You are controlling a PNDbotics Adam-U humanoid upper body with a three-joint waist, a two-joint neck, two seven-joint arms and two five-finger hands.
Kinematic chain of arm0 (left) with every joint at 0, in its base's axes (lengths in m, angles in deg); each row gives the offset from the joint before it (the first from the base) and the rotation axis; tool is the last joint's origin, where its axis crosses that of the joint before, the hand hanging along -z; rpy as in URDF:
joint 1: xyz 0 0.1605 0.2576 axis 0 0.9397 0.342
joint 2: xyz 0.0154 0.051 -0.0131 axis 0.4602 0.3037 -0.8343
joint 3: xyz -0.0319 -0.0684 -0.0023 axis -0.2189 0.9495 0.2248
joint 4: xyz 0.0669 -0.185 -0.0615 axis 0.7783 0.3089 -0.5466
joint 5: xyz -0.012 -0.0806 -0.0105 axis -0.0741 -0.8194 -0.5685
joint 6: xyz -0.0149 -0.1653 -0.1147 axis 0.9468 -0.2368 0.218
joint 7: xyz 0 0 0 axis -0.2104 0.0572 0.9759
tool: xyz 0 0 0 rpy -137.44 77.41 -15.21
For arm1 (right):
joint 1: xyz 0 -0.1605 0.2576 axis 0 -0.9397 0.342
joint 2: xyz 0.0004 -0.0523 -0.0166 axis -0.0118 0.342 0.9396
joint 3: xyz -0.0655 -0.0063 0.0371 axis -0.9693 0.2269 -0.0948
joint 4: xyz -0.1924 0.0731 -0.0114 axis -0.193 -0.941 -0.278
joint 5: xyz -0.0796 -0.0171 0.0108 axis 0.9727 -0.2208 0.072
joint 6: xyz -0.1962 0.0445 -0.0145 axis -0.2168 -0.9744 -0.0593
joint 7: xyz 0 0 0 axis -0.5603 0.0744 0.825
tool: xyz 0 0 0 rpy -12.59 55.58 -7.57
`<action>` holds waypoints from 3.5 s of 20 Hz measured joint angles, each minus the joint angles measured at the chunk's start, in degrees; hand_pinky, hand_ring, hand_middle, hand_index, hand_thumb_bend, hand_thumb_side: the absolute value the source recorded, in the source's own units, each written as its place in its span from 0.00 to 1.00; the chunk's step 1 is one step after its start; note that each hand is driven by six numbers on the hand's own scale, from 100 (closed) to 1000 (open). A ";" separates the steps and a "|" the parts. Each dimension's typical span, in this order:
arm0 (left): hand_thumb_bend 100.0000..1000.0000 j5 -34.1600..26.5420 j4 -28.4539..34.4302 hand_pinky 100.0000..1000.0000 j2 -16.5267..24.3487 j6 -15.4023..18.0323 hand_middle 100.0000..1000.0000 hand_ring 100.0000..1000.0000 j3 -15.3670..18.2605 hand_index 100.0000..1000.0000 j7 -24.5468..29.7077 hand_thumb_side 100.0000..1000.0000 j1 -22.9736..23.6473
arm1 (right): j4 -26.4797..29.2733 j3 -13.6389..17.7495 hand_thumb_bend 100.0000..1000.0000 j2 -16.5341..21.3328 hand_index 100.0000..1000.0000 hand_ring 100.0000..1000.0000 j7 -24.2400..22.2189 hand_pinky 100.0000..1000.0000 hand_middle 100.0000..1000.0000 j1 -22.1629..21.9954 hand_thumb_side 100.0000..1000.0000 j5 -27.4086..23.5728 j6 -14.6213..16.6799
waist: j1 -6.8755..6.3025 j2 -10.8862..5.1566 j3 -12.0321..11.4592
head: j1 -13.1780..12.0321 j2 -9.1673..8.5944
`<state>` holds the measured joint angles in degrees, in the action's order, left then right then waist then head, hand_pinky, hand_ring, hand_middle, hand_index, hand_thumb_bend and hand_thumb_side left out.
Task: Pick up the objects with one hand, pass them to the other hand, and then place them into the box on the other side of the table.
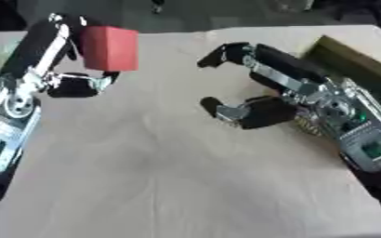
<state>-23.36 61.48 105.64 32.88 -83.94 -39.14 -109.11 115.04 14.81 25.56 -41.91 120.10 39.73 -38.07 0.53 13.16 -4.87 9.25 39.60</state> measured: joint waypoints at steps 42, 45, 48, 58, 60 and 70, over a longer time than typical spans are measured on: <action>0.38 24.96 10.12 0.41 -1.50 18.27 0.43 0.44 1.89 0.51 -15.96 0.00 4.17 | 0.00 1.44 0.26 -3.89 0.92 0.82 3.86 0.99 0.79 10.14 0.70 -18.90 -8.75 | 1.08 0.47 1.14 | -1.06 -1.79; 0.39 29.59 9.29 0.41 -2.44 19.45 0.43 0.45 0.85 0.52 -21.87 0.00 4.32 | 0.00 1.33 0.26 -3.86 0.92 0.82 4.26 0.99 0.79 10.62 0.69 -22.61 -9.74 | 1.10 0.58 1.23 | -1.08 -2.05; 0.40 31.52 9.12 0.42 -2.67 21.42 0.43 0.45 0.10 0.52 -24.60 0.00 4.33 | 0.00 1.09 0.27 -3.69 0.92 0.83 3.94 0.99 0.79 11.06 0.70 -23.99 -10.41 | 1.07 0.60 1.23 | -1.09 -2.06; 0.37 28.18 9.18 0.43 -2.65 26.42 0.43 0.45 -1.26 0.52 -27.72 0.00 4.65 | 0.00 0.11 0.29 -1.71 0.91 0.86 -0.59 1.00 0.81 12.63 0.62 -26.21 -7.80 | 0.93 0.73 1.26 | -1.08 -2.06; 0.39 27.85 9.45 0.43 -2.21 27.26 0.43 0.45 -1.28 0.52 -27.56 0.00 4.65 | 0.00 0.09 0.28 -1.08 0.91 0.86 -1.73 1.00 0.81 12.63 0.65 -26.16 -7.57 | 0.95 0.74 1.27 | -1.08 -2.06; 0.42 29.34 11.37 0.43 -1.10 29.73 0.44 0.45 -1.67 0.52 -28.91 0.00 4.66 | 0.00 -0.59 0.28 1.83 0.91 0.89 -7.54 1.00 0.82 14.27 0.67 -26.92 -6.42 | 1.08 0.79 1.26 | -1.11 -2.06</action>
<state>5.98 72.85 104.54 62.61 -85.61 -68.04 -104.45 115.04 14.22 27.38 -49.45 134.37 12.81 -44.49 1.61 13.95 -3.62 8.15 37.55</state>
